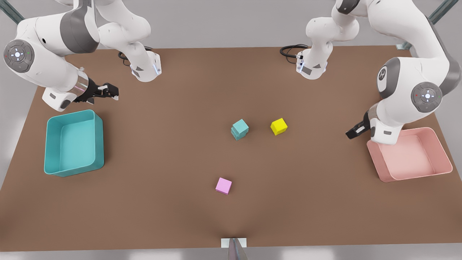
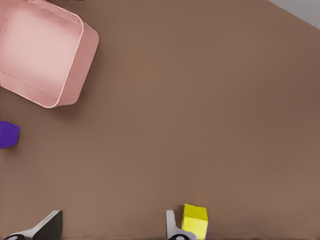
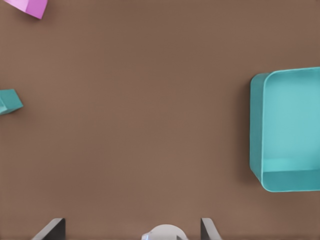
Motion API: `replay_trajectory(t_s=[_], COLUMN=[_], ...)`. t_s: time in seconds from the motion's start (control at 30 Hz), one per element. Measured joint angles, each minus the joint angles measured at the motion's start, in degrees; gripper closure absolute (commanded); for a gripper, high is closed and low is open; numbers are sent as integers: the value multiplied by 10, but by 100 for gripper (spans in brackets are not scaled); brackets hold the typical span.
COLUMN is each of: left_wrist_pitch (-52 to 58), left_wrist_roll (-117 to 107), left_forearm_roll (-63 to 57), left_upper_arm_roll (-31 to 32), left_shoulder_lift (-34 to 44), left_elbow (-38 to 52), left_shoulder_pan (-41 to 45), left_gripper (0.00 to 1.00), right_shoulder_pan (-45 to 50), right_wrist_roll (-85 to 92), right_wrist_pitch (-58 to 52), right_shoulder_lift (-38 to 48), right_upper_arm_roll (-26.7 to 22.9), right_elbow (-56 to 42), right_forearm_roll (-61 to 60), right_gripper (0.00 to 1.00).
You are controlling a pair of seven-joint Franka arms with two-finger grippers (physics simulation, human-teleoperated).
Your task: Stack the two blue cubes on top of each other
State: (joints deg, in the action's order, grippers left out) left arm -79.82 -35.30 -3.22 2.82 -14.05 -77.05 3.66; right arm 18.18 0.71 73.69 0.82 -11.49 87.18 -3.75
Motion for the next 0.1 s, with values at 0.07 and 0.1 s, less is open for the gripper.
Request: replay_trajectory(t_s=[0.07,0.1], left_wrist_pitch=[15,20], left_wrist_roll=[52,76], left_forearm_roll=[-4,-5], left_upper_arm_roll=[0,0], left_shoulder_lift=[-1,-2], left_elbow=[0,0], left_shoulder_pan=[0,0], left_gripper=[0,0], right_shoulder_pan=[1,2], right_wrist_roll=[-1,-1], right_wrist_pitch=[1,1], right_shoulder_lift=[0,0], right_upper_arm_roll=[0,0], right_elbow=[1,2], right_forearm_roll=[0,0], right_gripper=[0,0])
